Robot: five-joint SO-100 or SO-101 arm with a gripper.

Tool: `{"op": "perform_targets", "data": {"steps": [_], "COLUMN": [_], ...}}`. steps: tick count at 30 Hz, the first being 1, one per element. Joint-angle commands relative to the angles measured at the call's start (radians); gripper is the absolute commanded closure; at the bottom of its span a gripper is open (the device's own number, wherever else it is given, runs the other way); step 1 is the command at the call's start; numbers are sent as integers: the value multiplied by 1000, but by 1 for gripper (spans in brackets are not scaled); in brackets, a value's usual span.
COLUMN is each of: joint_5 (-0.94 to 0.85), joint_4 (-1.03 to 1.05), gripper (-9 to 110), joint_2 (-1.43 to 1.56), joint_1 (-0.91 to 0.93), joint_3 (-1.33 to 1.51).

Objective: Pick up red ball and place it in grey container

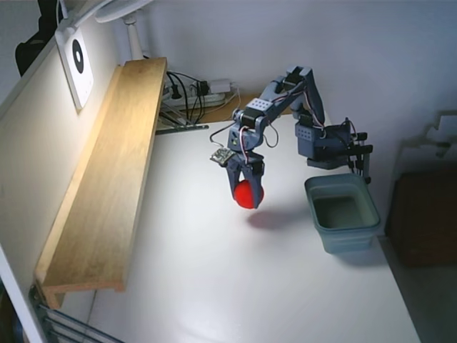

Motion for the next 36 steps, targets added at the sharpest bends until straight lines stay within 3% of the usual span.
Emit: {"op": "perform_targets", "data": {"steps": [1, 13, 20, 36], "joint_5": [2, 2, 2, 2], "joint_4": [105, 538, 517, 517], "gripper": [78, 78, 78, 78], "joint_2": [54, -133, -121, -121], "joint_1": [-13, -13, -20, -416], "joint_3": [-144, -764, -731, -731]}}
